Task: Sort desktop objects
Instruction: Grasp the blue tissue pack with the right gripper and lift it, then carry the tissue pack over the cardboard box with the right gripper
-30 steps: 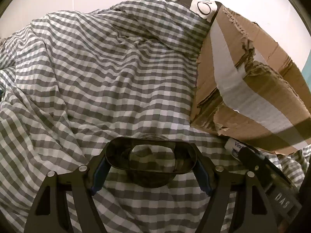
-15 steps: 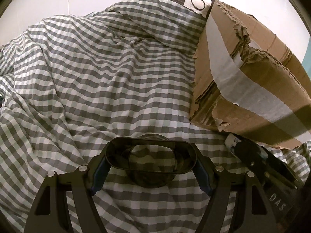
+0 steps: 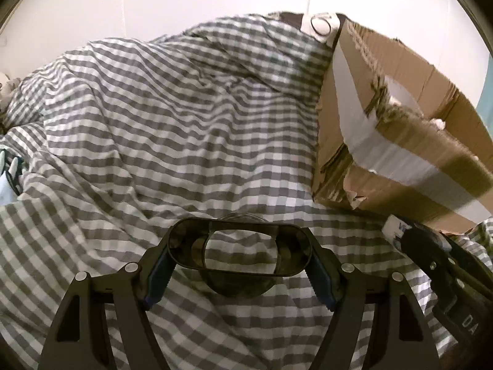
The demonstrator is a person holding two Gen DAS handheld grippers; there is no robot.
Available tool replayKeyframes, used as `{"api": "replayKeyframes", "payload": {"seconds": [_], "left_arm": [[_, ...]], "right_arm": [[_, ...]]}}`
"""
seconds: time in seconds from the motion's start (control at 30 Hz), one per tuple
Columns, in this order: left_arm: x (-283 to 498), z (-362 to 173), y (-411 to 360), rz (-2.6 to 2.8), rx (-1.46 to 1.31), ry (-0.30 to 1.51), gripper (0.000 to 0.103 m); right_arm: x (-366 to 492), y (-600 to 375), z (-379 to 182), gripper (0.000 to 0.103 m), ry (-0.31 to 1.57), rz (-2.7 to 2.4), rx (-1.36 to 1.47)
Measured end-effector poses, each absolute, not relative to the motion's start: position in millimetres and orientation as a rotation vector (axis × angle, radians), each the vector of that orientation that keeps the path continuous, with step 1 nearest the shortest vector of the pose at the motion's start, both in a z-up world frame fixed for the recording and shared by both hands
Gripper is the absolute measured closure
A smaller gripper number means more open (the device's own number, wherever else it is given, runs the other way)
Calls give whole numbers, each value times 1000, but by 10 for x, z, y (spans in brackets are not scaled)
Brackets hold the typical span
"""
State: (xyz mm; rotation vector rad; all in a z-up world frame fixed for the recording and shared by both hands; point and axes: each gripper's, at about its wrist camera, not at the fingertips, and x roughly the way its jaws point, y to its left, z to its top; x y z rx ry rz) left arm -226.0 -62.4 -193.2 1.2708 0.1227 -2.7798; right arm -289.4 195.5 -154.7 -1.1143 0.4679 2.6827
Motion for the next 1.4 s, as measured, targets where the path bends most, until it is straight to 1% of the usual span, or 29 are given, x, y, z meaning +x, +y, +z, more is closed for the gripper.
{"api": "replayKeyframes", "payload": {"seconds": [0.23,0.43,0.63,0.83,1.13,1.23,1.4], "left_arm": [[-2003,-1715,-766,-2820,1237,177,26],[-1778,-1482,-856,-2853,1229,264,26],[-1534,-1258,-829,-2912,1218,242,26],[-1370,-1079,-862,-2935,1233,277,26],[-1177,-590,-762,-3016,1143,213,26],[-1224,-412,-678,-3037,1100,181,26],[-1377,-134,-450,-3089,1052,132,26]], "right_arm": [[-2563,1969,-1252,30,426,2684,-1110],[-2295,1890,-947,30,357,2695,-1087],[-2026,1744,-630,30,283,2712,-1041],[-1817,1640,-346,30,251,2721,-1001],[-1670,1561,175,30,212,2777,-906],[-1656,1581,339,30,191,2794,-862],[-1702,1752,567,30,222,2825,-803]]}}
